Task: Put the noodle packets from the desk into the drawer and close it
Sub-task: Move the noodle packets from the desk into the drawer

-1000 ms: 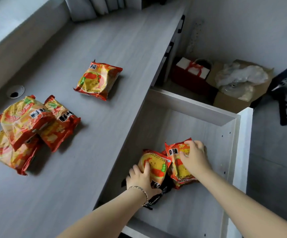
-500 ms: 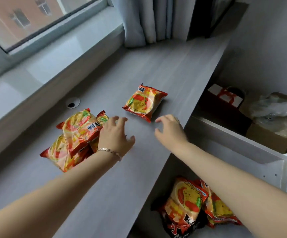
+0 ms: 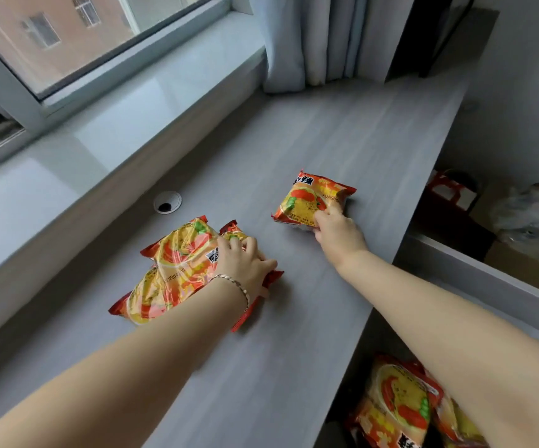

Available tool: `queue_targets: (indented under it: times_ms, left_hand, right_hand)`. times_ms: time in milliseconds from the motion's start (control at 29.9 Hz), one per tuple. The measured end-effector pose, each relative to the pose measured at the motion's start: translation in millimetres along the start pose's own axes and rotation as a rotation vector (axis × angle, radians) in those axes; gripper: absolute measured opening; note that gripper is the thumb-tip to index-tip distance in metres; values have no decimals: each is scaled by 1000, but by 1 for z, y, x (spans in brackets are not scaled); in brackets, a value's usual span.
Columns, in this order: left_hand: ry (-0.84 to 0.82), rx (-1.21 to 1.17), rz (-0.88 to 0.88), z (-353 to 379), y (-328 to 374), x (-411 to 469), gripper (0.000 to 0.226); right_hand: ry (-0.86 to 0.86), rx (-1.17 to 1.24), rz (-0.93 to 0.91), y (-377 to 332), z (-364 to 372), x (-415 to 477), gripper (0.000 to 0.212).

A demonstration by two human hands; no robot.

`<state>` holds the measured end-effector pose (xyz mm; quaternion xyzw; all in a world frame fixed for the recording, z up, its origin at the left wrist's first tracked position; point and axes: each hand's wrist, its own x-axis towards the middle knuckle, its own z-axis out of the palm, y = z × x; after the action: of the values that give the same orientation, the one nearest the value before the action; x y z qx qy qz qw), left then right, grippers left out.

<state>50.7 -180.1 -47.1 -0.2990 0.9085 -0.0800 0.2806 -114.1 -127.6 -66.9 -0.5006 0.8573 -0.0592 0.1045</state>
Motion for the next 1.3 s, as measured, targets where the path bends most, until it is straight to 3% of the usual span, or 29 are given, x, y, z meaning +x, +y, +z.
queue_targets:
  times_ms: [67,234,368,501,568,635,735,802,903,969,1036,1103,1203,1237,1304]
  left_hand:
    - [-16,-9,12,-1,-1,1,58]
    - [-35,44,228,-2,-5,8,48]
    - [11,182,405,-5,-5,4,36]
    - [500,13,546,-11,-1,-9,20]
    - [685,-131,595,-12,8,-13,26]
    - [762,-254,590,-18,23,-22,35]
    - [846,-527,498,-30,50,-38,12]
    - [839,-761,396,-38,75,-54,14]
    - [745,-1055,166,-57,107,-78,36]
    - [689,-1122,53,-63,122,-83,30]
    - [608,-1168,-34,-66,133,-82,19]
    - [486,-1219,-150,-65,139,-79,18]
    - [378,-1296,-267,-61,144,-75,22]
    - [352,-1330,-277,-61,145,-75,22]
    - [270,-1364,-247,-62,147,-77,23]
  right_hand:
    - [68,135,2,9,-13,-10,8]
    - [304,499,81,39,-40,-59,21]
    - [392,519,88,80,-49,-111,17]
    - [408,457,181,127,-36,-163,22]
    - [376,441,270,149,-20,-184,23]
    - [330,439,354,162,0,-196,27]
    - [283,432,457,171,27,-204,30]
    - [227,375,497,175,41,-206,28]
    - [58,310,540,185,57,-213,22]
    - [-26,304,546,185,58,-216,16]
    - [11,357,511,177,49,-216,8]
    - [85,623,466,158,26,-211,29]
    - [-194,1293,409,117,-24,-204,70]
    - [-299,1339,379,108,-30,-203,77]
    - [-365,1266,312,95,-33,-203,61]
